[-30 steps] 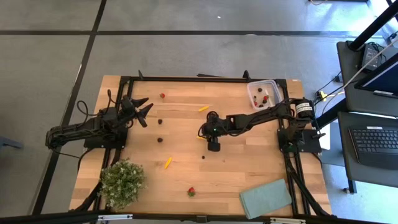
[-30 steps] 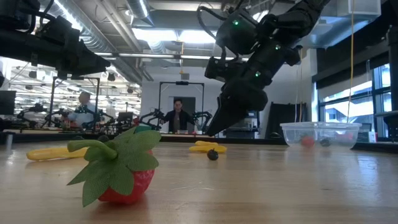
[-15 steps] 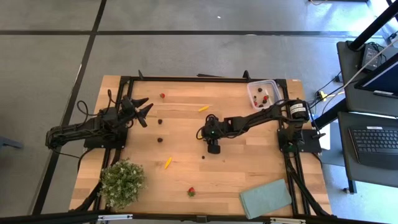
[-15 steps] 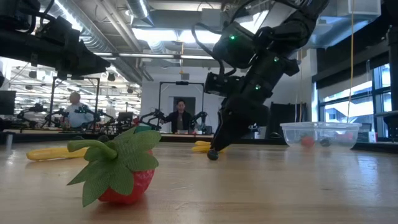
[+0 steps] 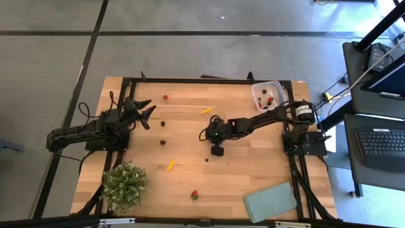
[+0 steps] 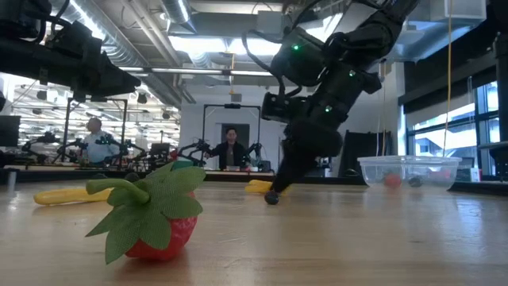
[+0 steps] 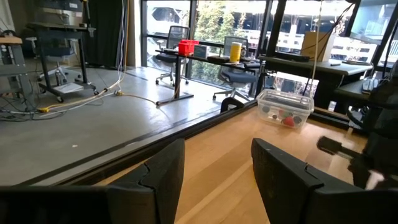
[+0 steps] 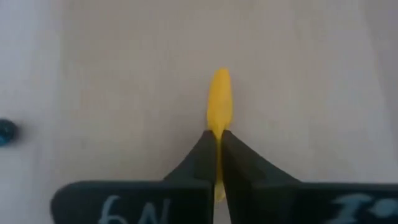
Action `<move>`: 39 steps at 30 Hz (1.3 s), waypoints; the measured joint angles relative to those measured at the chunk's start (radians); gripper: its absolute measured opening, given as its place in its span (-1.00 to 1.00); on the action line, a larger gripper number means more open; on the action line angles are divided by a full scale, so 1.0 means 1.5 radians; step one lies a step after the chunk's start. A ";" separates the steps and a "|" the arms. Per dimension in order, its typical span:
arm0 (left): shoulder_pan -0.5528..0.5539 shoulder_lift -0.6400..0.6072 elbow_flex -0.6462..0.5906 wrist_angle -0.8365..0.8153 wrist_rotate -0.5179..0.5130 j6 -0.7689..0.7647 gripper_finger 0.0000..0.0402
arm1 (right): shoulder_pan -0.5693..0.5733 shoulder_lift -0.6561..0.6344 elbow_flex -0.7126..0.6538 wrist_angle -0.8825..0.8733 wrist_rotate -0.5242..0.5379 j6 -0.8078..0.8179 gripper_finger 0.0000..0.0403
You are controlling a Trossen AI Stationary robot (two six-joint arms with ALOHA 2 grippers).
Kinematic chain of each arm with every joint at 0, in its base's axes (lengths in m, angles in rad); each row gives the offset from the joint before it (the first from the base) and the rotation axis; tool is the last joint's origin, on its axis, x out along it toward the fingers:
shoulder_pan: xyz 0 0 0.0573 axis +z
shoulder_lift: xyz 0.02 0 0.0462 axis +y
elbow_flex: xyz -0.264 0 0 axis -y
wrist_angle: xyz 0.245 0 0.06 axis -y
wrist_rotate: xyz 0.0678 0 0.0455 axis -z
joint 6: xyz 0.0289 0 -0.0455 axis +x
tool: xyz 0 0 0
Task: Pick and placing Produce into tupperware
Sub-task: Put the yellow corn into the transparent bin
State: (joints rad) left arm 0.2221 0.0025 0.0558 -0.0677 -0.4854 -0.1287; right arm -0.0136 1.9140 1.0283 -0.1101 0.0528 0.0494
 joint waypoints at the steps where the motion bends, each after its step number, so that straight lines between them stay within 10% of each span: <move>1: 0.000 0.000 0.000 -0.001 0.000 0.000 -0.11 | -0.005 -0.008 0.002 -0.013 0.001 0.010 -0.95; 24: 0.000 0.000 0.000 -0.010 0.000 0.005 -0.11 | -0.323 -0.467 -0.127 -0.357 0.162 0.377 -0.96; 39: 0.000 0.000 0.000 -0.010 -0.002 0.005 -0.11 | -0.454 -0.477 -0.279 -0.276 0.162 0.418 -0.95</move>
State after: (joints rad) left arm 0.2222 0.0025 0.0559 -0.0830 -0.4885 -0.1213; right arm -0.6948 1.1980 0.6097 -0.5239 0.2960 0.6762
